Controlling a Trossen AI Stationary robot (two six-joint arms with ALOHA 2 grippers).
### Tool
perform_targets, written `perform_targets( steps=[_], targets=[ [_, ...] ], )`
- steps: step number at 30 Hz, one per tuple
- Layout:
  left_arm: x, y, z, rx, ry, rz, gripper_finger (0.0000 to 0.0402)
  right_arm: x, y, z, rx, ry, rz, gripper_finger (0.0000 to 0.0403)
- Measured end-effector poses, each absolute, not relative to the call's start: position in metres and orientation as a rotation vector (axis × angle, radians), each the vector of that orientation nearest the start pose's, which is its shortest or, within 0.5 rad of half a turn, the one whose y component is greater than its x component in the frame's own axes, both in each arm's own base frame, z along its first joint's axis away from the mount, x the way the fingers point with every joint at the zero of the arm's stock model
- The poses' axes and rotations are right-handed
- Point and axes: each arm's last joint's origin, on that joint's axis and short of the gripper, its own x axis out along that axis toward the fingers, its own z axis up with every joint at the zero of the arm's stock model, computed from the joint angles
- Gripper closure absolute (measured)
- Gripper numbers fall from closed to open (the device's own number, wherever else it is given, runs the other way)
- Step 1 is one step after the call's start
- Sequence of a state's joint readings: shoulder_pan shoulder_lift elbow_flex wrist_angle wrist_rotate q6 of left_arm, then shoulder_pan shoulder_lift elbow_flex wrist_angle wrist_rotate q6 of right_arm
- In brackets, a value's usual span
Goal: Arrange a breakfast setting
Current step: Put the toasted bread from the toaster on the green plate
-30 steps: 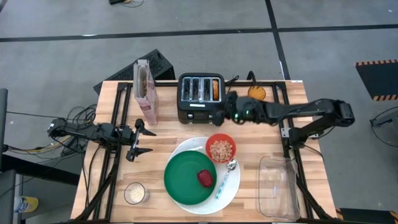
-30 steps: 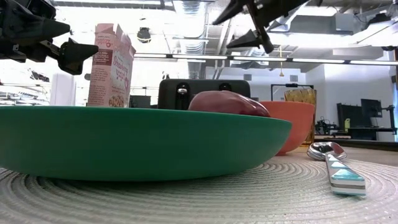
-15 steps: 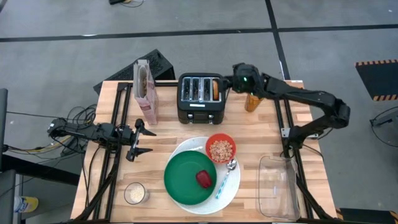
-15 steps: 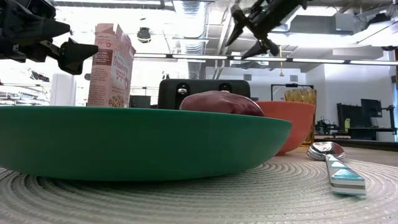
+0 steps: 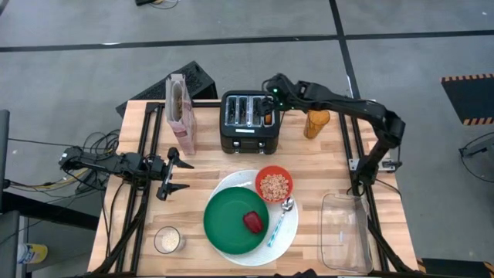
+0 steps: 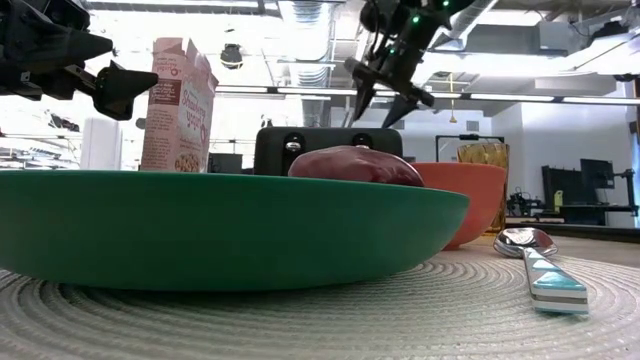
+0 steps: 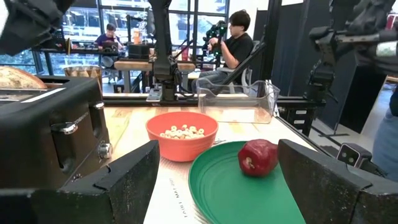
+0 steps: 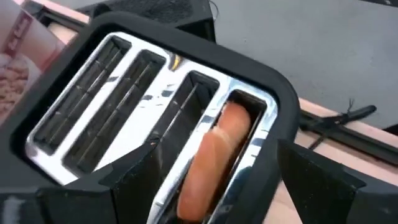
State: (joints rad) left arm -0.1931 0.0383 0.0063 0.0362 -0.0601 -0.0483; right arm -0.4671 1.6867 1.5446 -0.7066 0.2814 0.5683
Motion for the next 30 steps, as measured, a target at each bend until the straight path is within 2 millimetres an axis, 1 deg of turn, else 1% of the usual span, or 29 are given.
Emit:
perform_targets(
  steps=[2, 6, 9, 13, 15, 22, 30],
  targets=[
    [0.098, -0.017, 0.166, -0.049, 0.000, -0.134, 0.0090, 0.327, -0.174, 0.317, 0.587, 0.652, -0.933, 0.0070],
    [0.098, -0.017, 0.166, -0.049, 0.000, -0.134, 0.0090, 0.333, -0.177, 0.304, 0.587, 0.706, -0.943, 0.0070],
    [0.098, -0.017, 0.166, -0.049, 0.000, -0.134, 0.0090, 0.335, -0.176, 0.297, 0.586, 0.748, -0.946, 0.0070],
    [0.098, -0.017, 0.166, -0.049, 0.000, -0.133, 0.0090, 0.337, -0.177, 0.293, 0.585, 0.762, -0.947, 0.0073],
    [0.098, -0.017, 0.166, -0.049, 0.000, -0.133, 0.0090, 0.340, -0.176, 0.291, 0.577, 0.757, -0.950, 0.0079],
    [0.098, -0.017, 0.166, -0.049, 0.000, -0.133, 0.0090, 0.341, -0.180, 0.285, 0.585, 0.772, -0.964, 0.0117],
    [0.098, -0.017, 0.166, -0.049, 0.000, -0.133, 0.0090, 0.344, -0.178, 0.284, 0.583, 0.767, -0.958, 0.0133]
  ],
)
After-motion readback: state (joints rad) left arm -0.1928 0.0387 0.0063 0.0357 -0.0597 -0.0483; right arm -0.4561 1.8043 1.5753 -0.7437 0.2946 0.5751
